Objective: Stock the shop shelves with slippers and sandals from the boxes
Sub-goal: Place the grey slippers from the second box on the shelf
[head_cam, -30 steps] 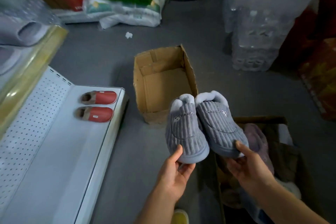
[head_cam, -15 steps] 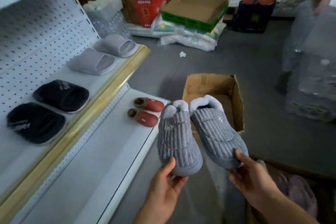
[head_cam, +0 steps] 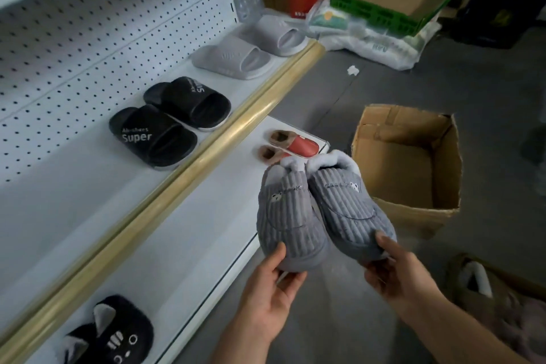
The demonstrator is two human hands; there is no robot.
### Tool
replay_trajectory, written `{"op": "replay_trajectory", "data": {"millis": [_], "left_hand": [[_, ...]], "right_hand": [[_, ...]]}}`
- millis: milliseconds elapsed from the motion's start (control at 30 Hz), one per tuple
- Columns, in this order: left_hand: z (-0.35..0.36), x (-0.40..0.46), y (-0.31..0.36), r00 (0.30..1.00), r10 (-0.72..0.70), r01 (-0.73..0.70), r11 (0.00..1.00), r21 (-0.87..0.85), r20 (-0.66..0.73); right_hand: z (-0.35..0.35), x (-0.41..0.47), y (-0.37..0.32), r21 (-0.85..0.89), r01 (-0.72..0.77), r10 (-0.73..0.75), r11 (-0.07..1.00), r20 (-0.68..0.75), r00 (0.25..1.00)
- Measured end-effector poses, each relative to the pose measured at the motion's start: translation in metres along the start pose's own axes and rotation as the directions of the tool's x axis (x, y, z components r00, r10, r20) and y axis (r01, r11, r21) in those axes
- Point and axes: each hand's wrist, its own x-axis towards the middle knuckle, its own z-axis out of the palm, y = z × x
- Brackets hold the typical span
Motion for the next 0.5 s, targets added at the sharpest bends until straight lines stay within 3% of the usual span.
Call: {"op": "replay_trajectory", "data": {"millis": [500], "left_hand": [[-0.11, -0.035, 0.037, 0.997, 0.035, -0.041, 0.996, -0.082, -0.074]], "right_hand": [[0.062, -0.04, 0.088, -0.107, -0.003, 0.004, 0.994, 0.01, 1.0]]}}
